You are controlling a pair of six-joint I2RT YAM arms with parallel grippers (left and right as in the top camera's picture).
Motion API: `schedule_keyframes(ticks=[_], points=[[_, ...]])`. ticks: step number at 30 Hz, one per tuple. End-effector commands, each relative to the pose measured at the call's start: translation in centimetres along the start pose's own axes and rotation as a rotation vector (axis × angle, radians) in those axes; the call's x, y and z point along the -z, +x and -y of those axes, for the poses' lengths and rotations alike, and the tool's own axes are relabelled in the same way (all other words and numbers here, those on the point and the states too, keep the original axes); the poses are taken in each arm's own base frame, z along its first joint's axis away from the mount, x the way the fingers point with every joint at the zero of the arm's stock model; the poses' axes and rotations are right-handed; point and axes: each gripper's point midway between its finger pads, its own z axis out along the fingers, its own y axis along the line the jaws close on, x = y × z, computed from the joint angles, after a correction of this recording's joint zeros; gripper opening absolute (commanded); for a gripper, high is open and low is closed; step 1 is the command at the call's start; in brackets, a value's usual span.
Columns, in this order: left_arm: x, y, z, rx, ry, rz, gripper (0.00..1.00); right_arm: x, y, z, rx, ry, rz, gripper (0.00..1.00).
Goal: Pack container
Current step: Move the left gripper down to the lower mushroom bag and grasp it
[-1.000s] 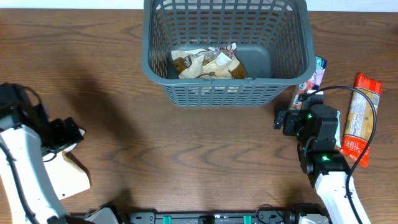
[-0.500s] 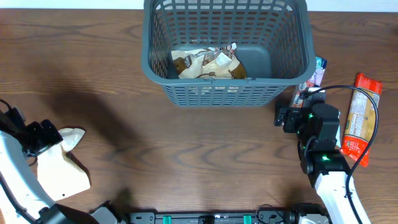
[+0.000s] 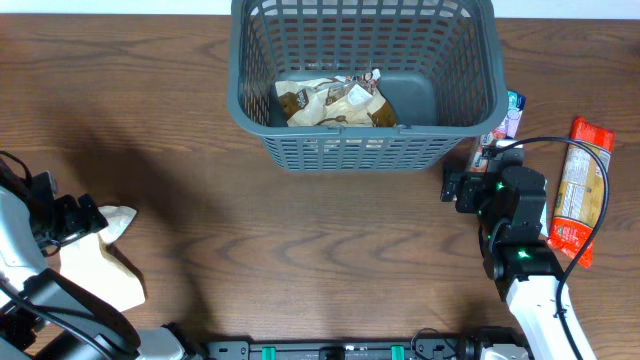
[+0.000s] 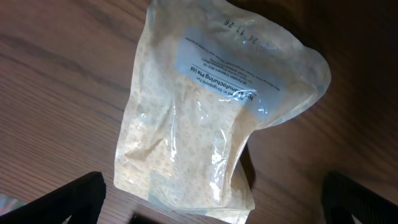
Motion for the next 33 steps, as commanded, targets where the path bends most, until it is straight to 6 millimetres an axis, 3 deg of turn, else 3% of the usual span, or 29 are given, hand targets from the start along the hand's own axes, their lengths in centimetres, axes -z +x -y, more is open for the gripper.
schedule_keyframes(ticks=[1, 4, 10, 12, 14, 26, 28, 33], points=[[-0.9, 0.9, 0.2, -0.018, 0.01, -0.031, 0.96, 0.1, -1.0, 0.3, -0.018, 0.015, 0.025, 0.99], [-2.1, 1.8, 0.4, -0.018, 0.016, -0.054, 0.84, 0.1, -1.3, 0.3, -0.018, 0.016, 0.034, 0.99], [-5.2, 3.7, 0.9, -0.019, 0.023, -0.081, 0.86, 0.1, -1.5, 0.4, -0.019, 0.017, 0.043, 0.99], [-5.9, 3.9, 1.0, -0.019, 0.022, -0.078, 0.92, 0.1, -1.5, 0.3, -0.019, 0.016, 0.042, 0.99], [-6.5, 4.1, 1.1, -0.019, 0.02, -0.072, 0.96, 0.1, -1.5, 0.3, -0.019, 0.016, 0.042, 0.99], [-8.8, 3.7, 0.2, -0.019, -0.04, -0.035, 0.95, 0.1, -1.5, 0.3, -0.019, 0.016, 0.043, 0.99], [-9.2, 3.8, 0.2, -0.019, -0.037, -0.042, 0.91, 0.1, -1.5, 0.3, -0.019, 0.016, 0.043, 0.99], [-9.6, 4.0, 0.3, -0.02, -0.034, -0.057, 0.67, 0.2, -1.5, 0.3, -0.019, 0.016, 0.044, 0.99]])
